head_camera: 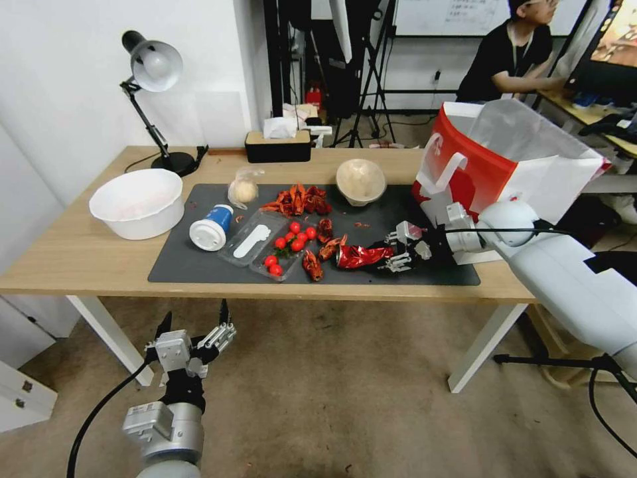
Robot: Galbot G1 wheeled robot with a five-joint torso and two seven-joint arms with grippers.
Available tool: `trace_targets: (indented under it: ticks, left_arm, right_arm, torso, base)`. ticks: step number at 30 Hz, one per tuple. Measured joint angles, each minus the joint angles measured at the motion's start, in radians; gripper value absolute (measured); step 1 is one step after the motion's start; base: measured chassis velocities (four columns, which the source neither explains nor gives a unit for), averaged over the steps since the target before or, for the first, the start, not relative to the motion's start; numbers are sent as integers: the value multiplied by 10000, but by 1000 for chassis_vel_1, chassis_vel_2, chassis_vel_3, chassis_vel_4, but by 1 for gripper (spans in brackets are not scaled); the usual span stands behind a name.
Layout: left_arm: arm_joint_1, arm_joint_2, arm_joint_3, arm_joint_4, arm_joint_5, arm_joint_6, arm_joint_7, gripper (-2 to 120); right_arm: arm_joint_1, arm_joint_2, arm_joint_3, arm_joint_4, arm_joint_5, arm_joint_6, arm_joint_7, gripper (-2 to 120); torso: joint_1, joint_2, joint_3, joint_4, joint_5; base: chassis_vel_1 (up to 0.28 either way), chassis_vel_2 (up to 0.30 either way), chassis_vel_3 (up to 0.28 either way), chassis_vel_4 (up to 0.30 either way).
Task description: Pick up the trash from the table and place it into the takeout bag.
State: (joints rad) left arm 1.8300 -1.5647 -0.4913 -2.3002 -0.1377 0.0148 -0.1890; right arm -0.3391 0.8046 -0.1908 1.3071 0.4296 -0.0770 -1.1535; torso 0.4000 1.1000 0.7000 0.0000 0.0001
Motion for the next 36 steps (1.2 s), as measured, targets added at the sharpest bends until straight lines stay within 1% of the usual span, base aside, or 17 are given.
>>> trace_targets:
  ticks: [7, 9, 10, 11, 12, 14, 16, 18, 19, 21, 26, 27, 28, 31, 32, 35, 36]
  left_arm:
    - [48, 3, 0, -25, 19, -3, 1, 100]
    - [53, 3, 2, -29, 29, -3, 1, 100]
    - [61, 4, 3, -40, 32, -3, 1, 100]
    - [61, 4, 3, -40, 32, -3, 1, 100]
    - [70, 5, 3, -50, 34, -4, 2, 100]
    - [95, 10, -4, -62, 36, -4, 2, 100]
    - [101, 12, -4, -63, 36, -3, 2, 100]
    - [134, 12, -1, -80, 46, -6, 2, 100]
    - [134, 12, -1, -80, 46, -6, 2, 100]
    - [158, 4, 19, -93, 63, -10, 2, 100]
    - [177, 4, 33, -93, 70, -13, 2, 100]
    - [180, 8, 40, -93, 76, -19, 2, 100]
    - [180, 8, 40, -93, 76, -19, 2, 100]
    - [194, 7, 52, -101, 80, -26, 2, 100]
    - [194, 7, 52, -101, 80, -26, 2, 100]
    - [231, 12, 57, -132, 80, -46, 2, 100]
    - [231, 12, 57, -132, 80, -46, 2, 100]
  right_arm:
    - [-775, -280, 1350, 1227, 1425, -407, 684, 37]
    - [-1200, -397, 1937, 1923, 2110, -532, 1485, 37]
    - [-1592, -504, 2377, 2613, 2665, -637, 2661, 37]
    - [-1592, -504, 2377, 2613, 2665, -637, 2661, 37]
    - [-1770, -557, 2571, 2930, 2927, -666, 3277, 37]
    - [-2329, -763, 3065, 3874, 3775, -765, 5066, 37]
    - [-2465, -819, 3173, 4090, 3966, -787, 5467, 37]
    - [-3087, -1142, 3683, 5029, 4823, -989, 7176, 37]
    - [-3087, -1142, 3683, 5029, 4823, -989, 7176, 37]
    - [-3422, -1367, 4045, 5734, 5168, -1312, 8865, 37]
    - [-3488, -1460, 4185, 6179, 5605, -1750, 10358, 37]
    - [-3449, -1488, 4253, 6387, 5904, -1915, 11341, 37]
    - [-3449, -1488, 4253, 6387, 5904, -1915, 11341, 37]
    - [-3211, -1458, 4348, 6475, 6210, -1978, 12719, 37]
    - [-3211, -1458, 4348, 6475, 6210, -1978, 12719, 37]
    - [-2922, -1382, 4414, 6492, 6520, -2010, 13927, 37]
    - [-2922, -1382, 4414, 6492, 6520, -2010, 13927, 37]
  torso:
    - [-3, 0, -1, 0, 0]
    - [-2, 1, -1, 0, -1]
    - [-2, 0, 0, -1, 0]
    - [-2, 0, 0, -1, 0]
    - [-2, 0, -1, 0, 0]
    - [-3, 1, -1, 0, -2]
    - [-3, 0, -1, 0, 1]
    - [-3, 1, -1, -3, -1]
    - [-3, 1, -1, -3, -1]
    - [-3, 1, -2, -3, 0]
    - [-3, 1, -1, -3, -1]
    - [-2, 1, -2, 0, -1]
    - [-2, 1, -2, 0, -1]
    - [-2, 0, -1, 0, -2]
    - [-2, 0, -1, 0, -2]
    - [0, 0, 0, 1, 0]
    - [0, 0, 0, 1, 0]
  base:
    - [0, 0, 0, 0]
    - [0, 0, 0, 0]
    - [0, 0, 0, 0]
    - [0, 0, 0, 0]
    - [0, 0, 0, 0]
    - [0, 0, 0, 0]
    - [0, 0, 0, 0]
    - [0, 0, 0, 0]
    - [0, 0, 0, 0]
    - [0, 0, 0, 0]
    - [0, 0, 0, 0]
    - [0, 0, 0, 0]
    - [0, 0, 0, 0]
    - [0, 0, 0, 0]
    - [0, 0, 0, 0]
    - [0, 0, 0, 0]
    - [0, 0, 0, 0]
